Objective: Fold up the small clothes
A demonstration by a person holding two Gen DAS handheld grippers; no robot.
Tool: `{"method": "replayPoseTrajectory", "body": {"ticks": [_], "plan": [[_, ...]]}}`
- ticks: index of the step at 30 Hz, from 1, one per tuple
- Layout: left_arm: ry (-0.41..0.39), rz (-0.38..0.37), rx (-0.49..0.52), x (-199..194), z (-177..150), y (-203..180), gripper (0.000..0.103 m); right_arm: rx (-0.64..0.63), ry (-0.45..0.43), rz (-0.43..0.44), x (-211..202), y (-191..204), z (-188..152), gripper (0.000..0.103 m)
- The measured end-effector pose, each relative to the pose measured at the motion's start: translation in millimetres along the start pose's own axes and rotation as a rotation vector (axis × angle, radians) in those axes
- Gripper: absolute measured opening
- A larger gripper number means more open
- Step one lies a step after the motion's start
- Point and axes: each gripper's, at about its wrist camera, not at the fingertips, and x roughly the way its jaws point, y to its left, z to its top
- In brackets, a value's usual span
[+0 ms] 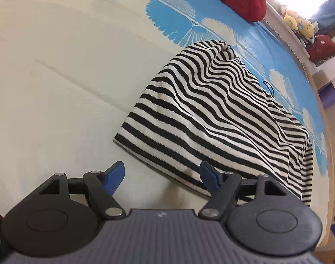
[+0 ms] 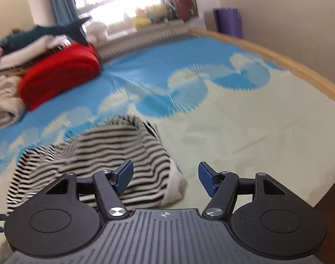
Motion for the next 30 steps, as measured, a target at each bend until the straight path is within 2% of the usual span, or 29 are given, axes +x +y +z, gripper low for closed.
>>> {"method": "replayPoseTrajectory", "body": {"ticks": [3,10,17,22,23,24,25,26,27,30], "plan": [[-0.006,0.021,-0.037,7.9,4.7,0.2,0.08,0.008,0.041,-0.013,17.8,1.6,0.7,0.067],[-0.004,0.07,-0.104,21.6,11.7,4.6,0.08,-0.024,0.077,0.035,29.8,10.6,0.7,0.067],[-0.009,0.089,-0.103,26.7,11.8,2.9,0.08,-0.036,0.09,0.051,33.4,12.4,1.9,0.067],[-0.036,0.08,-0.144,28.4,11.2,5.3,0.08,-0.04,0.086,0.057,31.7,13.9,2.1,0.067],[-0.043,0.08,-0.145,28.6,11.4,4.7,0.076,-0.041,0.085,0.056,31.3,14.3,1.7,0.067],[-0.053,0.078,-0.141,28.7,11.2,3.2,0.064,-0.043,0.085,0.056,31.6,14.2,1.8,0.067],[-0.057,0.074,-0.135,29.3,11.1,1.7,0.058,-0.045,0.084,0.056,31.3,14.1,1.9,0.067],[-0.061,0.069,-0.131,29.5,11.1,0.9,0.042,-0.046,0.083,0.057,31.2,13.8,2.0,0.067],[-0.063,0.057,-0.132,29.5,11.2,1.1,0.018,-0.046,0.082,0.056,31.1,13.7,2.3,0.067],[-0.08,0.049,-0.13,23.6,14.4,-1.3,0.016,-0.037,0.081,0.047,31.1,11.3,3.7,0.067]]}}
